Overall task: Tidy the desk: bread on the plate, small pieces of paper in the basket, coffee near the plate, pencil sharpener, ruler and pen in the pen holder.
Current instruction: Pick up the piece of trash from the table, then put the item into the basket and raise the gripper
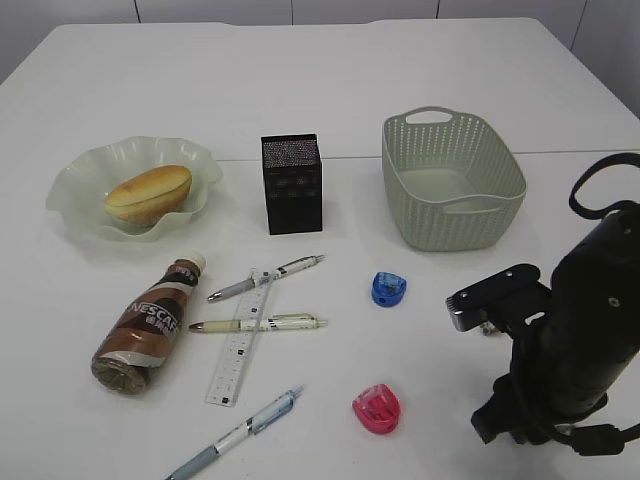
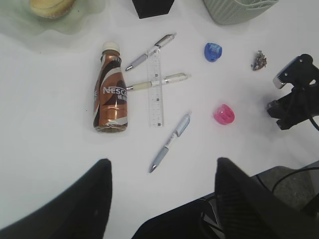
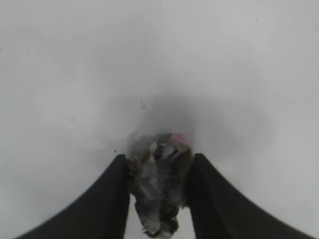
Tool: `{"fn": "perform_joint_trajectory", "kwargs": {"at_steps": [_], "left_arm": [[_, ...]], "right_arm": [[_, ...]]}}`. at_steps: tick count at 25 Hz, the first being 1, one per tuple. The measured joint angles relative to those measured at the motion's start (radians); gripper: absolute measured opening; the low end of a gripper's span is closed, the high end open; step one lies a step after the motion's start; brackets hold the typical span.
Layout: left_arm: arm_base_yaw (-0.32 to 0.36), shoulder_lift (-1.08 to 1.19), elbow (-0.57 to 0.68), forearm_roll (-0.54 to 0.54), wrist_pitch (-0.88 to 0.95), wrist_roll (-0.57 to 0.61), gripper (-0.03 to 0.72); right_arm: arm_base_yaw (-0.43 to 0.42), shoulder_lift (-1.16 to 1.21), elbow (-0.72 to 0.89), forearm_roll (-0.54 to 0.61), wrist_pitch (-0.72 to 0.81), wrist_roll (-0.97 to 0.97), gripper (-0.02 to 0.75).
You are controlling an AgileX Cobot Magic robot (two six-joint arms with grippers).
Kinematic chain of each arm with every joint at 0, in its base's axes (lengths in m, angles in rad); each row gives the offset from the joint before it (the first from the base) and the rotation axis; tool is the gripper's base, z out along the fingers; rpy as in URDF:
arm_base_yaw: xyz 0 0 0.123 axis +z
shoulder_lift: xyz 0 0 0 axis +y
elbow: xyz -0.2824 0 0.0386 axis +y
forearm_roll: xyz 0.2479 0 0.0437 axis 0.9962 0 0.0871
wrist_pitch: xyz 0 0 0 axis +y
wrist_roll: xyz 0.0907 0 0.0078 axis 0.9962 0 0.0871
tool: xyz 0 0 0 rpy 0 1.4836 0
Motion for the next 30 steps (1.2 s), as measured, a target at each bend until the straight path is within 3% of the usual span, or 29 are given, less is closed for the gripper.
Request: {"fn": "perform_joint_trajectory", "kwargs": {"at_steps": [4,6,11,18,25,30], "left_arm": [[0.0,0.0,0.0,0.0,0.0,0.0,0.476],[0.0,0.0,0.0,0.0,0.0,0.0,0.476],[0.0,0.0,0.0,0.0,0.0,0.0,0.463],[0.0,0.0,0.0,0.005,0.0,0.0,0.458],[0.0,0.0,0.0,0.005,0.0,0.0,0.458],[0.0,0.0,0.0,0.005,0.0,0.0,0.458]], "right_arm": [[0.0,0.0,-0.002,0.0,0.0,0.0,0.081],[0.0,0.002,-0.018,0.0,0.023,0.0,0.025],[0.0,-0.001,-0.108,0.031,0.162,-0.002,0.01],[0.0,-0.058,-0.305,0.17,0.358,-0.077,0.01],[-0.002,-0.058,-0.569,0.17,0.378,-0.084,0.008],[-0.056,0.021,-0.766,0.153,0.362,-0.084,0.008]]}}
